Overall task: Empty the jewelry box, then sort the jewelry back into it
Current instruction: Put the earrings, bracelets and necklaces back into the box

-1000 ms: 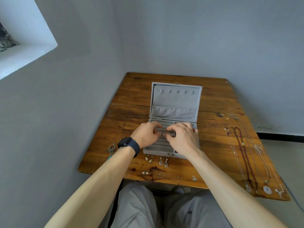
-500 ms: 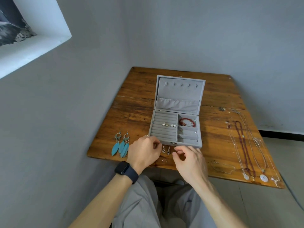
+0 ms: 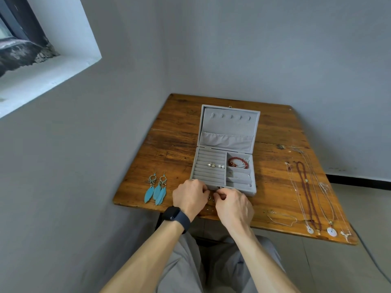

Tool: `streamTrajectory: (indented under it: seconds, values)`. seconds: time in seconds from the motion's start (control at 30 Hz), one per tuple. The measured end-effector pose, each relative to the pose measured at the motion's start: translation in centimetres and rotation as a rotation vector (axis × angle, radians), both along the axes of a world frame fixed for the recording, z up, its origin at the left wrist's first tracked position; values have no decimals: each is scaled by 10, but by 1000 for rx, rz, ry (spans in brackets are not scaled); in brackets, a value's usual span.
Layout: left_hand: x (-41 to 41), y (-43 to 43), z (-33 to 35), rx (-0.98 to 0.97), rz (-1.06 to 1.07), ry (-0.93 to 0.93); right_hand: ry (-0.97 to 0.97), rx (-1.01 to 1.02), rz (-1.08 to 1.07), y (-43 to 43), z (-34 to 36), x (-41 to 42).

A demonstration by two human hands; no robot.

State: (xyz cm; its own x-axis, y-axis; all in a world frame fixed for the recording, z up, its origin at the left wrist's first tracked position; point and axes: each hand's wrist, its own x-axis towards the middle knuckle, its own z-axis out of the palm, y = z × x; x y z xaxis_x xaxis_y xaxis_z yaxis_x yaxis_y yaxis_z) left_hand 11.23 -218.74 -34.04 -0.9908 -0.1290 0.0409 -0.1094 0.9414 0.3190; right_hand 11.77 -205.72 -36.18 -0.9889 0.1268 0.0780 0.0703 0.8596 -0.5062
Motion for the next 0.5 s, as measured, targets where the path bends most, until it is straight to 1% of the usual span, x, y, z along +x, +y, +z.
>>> streamTrajectory:
  seconds: [0.13,0.3,0.5]
  values:
    - [3,1,0,61,29,1,2,-42,9,1,-3,1]
    - [4,4,-1,73,30,5,10,-83,26,10,-2,5]
    - [4,2,1,151,6,25,58,-206,78,32,17,5]
